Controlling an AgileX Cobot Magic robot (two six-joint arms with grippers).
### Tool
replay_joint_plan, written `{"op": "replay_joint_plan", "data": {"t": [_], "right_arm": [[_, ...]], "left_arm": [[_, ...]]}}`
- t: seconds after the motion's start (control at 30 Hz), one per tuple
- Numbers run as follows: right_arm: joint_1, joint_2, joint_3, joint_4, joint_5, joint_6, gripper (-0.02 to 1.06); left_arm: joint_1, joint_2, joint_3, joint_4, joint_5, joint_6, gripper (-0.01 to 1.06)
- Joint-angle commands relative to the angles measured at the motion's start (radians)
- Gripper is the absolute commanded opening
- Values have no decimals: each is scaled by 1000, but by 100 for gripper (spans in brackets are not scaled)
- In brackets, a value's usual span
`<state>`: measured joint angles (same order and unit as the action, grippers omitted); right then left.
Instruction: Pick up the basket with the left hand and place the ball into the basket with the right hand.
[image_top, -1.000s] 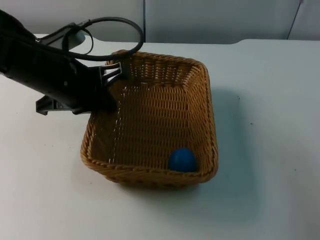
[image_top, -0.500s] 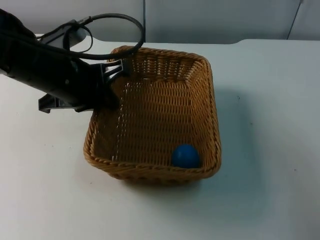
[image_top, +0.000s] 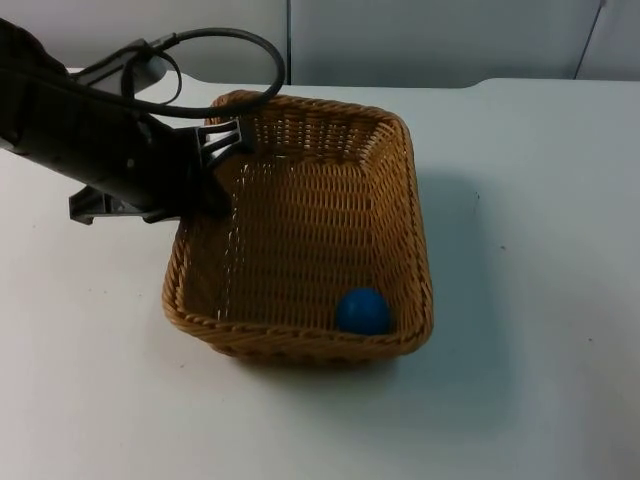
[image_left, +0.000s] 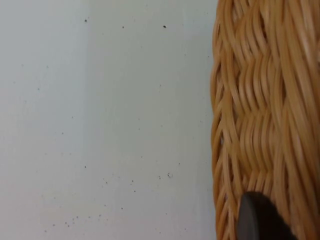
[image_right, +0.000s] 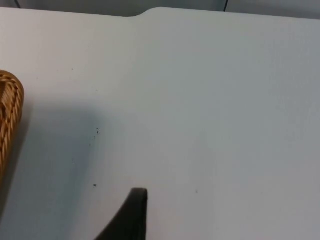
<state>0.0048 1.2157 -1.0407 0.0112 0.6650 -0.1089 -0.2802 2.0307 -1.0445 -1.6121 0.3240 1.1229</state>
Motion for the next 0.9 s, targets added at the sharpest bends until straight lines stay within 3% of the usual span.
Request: {"op": "replay_joint_plan", "data": {"t": [0.0, 0.47, 0.57, 0.6, 0.63, 0.67, 0.7, 0.73, 0.87], "right_arm": [[-5, -2, 6, -6, -11, 5, 101], [-5, -2, 6, -2, -15, 5, 101], [-5, -2, 6, 5, -19, 5, 101], [-5, -2, 6, 5, -19, 5, 101], [-5, -2, 6, 13, -19, 5, 101], [-5, -2, 6, 13, -19, 5, 101], [-5, -2, 6, 15, -20, 5, 101], [-5, -2, 6, 17, -20, 5, 101], [-5, -2, 6, 16, -23, 5, 101]], "left_arm": [[-7, -5, 0, -23, 20, -4, 0], [-7, -5, 0, -23, -3, -4, 2], [-7, -5, 1, -16, -33, -4, 27], [-7, -5, 1, -16, -33, -4, 27], [-7, -5, 1, -16, -36, -14, 53], [-7, -5, 1, -16, -43, -43, 72], [-7, -5, 1, -16, -49, -55, 77], [-7, -5, 1, 14, -49, -84, 96], [-7, -5, 1, 77, -2, -86, 102]]}}
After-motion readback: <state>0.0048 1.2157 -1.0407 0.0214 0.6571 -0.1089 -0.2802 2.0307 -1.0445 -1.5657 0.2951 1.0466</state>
